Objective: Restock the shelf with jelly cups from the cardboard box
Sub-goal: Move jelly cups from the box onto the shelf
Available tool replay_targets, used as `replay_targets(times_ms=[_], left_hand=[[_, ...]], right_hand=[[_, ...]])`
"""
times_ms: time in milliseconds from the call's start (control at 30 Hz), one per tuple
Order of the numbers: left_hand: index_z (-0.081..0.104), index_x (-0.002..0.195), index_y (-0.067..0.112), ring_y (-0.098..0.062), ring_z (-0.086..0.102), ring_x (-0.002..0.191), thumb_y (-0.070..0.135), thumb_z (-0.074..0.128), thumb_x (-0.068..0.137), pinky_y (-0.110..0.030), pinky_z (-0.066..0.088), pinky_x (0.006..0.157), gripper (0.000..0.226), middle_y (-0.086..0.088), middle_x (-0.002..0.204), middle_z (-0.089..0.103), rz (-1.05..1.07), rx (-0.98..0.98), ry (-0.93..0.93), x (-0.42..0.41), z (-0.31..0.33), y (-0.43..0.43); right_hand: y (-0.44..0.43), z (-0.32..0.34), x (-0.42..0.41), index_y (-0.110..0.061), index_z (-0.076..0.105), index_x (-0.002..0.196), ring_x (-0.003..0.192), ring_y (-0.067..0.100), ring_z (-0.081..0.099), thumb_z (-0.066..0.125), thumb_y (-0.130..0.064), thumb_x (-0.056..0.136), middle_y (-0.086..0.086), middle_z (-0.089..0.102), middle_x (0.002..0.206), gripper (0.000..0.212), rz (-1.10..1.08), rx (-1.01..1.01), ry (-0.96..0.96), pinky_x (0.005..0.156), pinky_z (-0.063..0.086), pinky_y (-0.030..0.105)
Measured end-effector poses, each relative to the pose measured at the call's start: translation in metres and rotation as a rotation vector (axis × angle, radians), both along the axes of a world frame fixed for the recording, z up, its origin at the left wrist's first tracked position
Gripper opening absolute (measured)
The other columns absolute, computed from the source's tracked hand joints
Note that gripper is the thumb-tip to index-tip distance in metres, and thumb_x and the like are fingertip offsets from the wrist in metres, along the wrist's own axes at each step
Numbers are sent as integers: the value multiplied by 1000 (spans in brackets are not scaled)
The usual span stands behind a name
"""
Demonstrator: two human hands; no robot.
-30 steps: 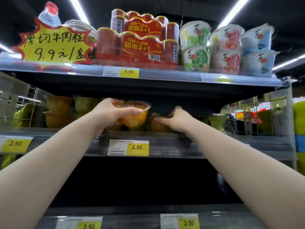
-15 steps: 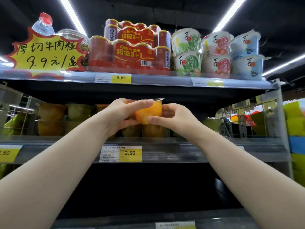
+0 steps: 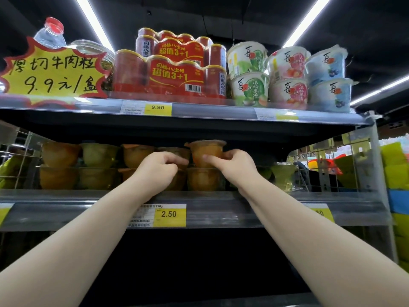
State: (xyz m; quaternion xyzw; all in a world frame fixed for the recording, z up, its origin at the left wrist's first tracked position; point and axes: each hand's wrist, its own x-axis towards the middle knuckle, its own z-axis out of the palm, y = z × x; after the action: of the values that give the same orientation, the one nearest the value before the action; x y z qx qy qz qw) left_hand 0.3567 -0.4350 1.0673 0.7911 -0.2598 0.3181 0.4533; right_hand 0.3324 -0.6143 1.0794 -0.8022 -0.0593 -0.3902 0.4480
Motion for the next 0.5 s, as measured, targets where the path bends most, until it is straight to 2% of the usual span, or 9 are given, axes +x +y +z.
replay_targets(times_ms=[100,200,267,333,400,500], left_hand=[[69,86,36,-10,54,103,3,46,92,-26,42,95,41,3,116,65,11,64,0,-3,1,-2],[71,98,31,-6,50,105,4,45,93,-22,38,94,38,3,121,64,22,107,-19,-5,1,-1],[71,105,28,-5,50,107,4,43,94,-21,36,95,39,4,123,64,36,152,-47,-8,0,-2],[70,110,26,-5,51,108,4,41,94,-20,36,94,40,4,123,63,49,183,-77,-10,-1,-1],[70,110,25,-5,51,108,3,39,94,-19,37,92,42,5,122,63,60,173,-107,-12,-2,0],[70,112,24,-8,54,114,2,38,94,-17,37,92,43,4,123,63,82,178,-148,-14,-4,-1]], right_hand=[[2,2,4,-12,55,119,91,17,52,72,-54,77,2,57,102,62,-4,-33,40,84,49,34],[2,2,8,-19,51,103,91,18,57,71,-55,77,1,59,98,48,-6,-60,56,86,52,37],[0,1,7,-16,57,107,93,18,60,69,-57,78,0,63,99,51,3,-100,72,88,53,38],[-3,-1,3,-12,58,121,102,21,60,67,-58,79,1,63,107,63,-22,-143,79,91,52,38],[-8,-4,-4,-12,53,131,112,21,57,62,-55,84,3,61,118,64,-126,-234,10,93,48,34],[-12,-20,-16,-16,59,125,113,21,55,54,-39,94,2,62,122,40,-227,-506,-270,94,44,32]])
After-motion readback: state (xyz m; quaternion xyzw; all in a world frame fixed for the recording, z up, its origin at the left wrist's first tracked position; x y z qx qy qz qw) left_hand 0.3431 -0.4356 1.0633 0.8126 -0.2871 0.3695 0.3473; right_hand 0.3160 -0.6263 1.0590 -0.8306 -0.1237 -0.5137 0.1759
